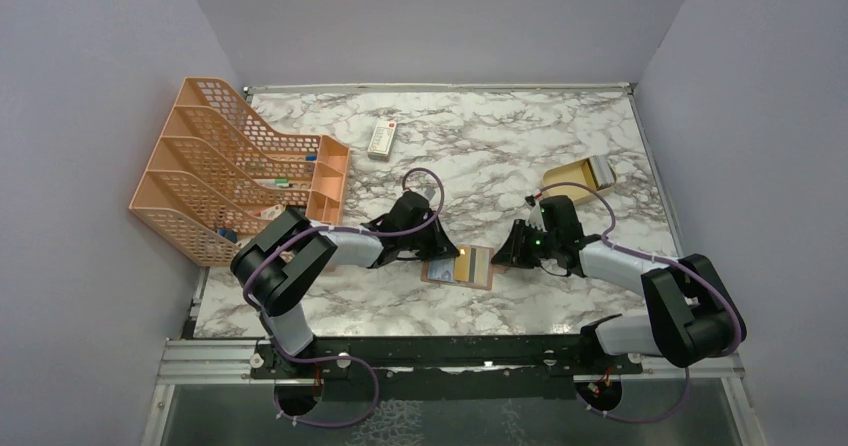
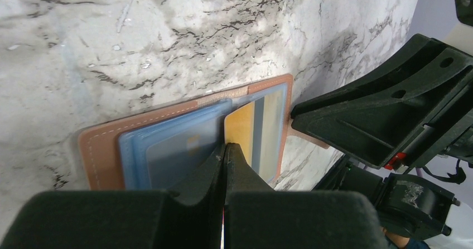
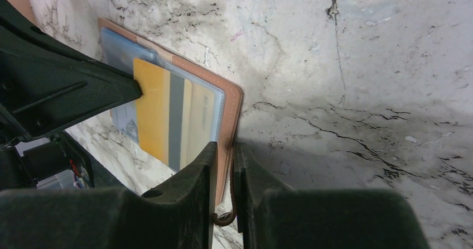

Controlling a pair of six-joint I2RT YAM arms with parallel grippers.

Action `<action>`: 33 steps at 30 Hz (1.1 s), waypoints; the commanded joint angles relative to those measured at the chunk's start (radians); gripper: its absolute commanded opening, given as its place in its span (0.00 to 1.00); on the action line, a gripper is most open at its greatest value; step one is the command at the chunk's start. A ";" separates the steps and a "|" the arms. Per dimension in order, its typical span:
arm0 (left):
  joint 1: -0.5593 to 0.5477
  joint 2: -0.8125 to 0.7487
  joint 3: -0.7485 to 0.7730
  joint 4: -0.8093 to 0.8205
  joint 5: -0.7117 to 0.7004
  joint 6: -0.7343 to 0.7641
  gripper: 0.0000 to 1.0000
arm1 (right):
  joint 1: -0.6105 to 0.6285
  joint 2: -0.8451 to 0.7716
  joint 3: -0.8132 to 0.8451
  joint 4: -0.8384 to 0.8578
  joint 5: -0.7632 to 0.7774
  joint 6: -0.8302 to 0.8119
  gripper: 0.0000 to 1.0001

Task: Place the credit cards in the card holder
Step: Insert the credit card into the card holder.

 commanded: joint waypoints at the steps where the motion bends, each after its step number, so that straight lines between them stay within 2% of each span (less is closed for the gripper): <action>1: -0.022 0.039 0.033 0.007 0.032 0.016 0.00 | 0.009 -0.021 -0.011 0.035 -0.007 0.010 0.16; 5: -0.027 0.031 0.036 0.007 0.033 0.013 0.01 | 0.009 -0.026 -0.016 0.035 0.000 0.010 0.16; 7: -0.025 0.005 0.034 -0.006 0.019 0.017 0.11 | 0.009 -0.031 -0.018 0.032 0.007 0.010 0.16; 10: -0.025 -0.044 0.047 -0.062 -0.013 0.036 0.31 | 0.009 -0.037 -0.015 0.026 0.012 0.009 0.16; 14: -0.025 -0.062 0.067 -0.114 -0.029 0.054 0.44 | 0.009 -0.045 -0.013 0.021 0.009 0.010 0.16; 23: -0.028 -0.052 0.035 -0.067 0.015 0.021 0.50 | 0.009 -0.052 -0.024 0.025 0.008 0.009 0.14; 33: -0.048 -0.010 0.044 -0.033 0.045 -0.006 0.51 | 0.009 -0.050 -0.014 0.019 0.005 0.003 0.14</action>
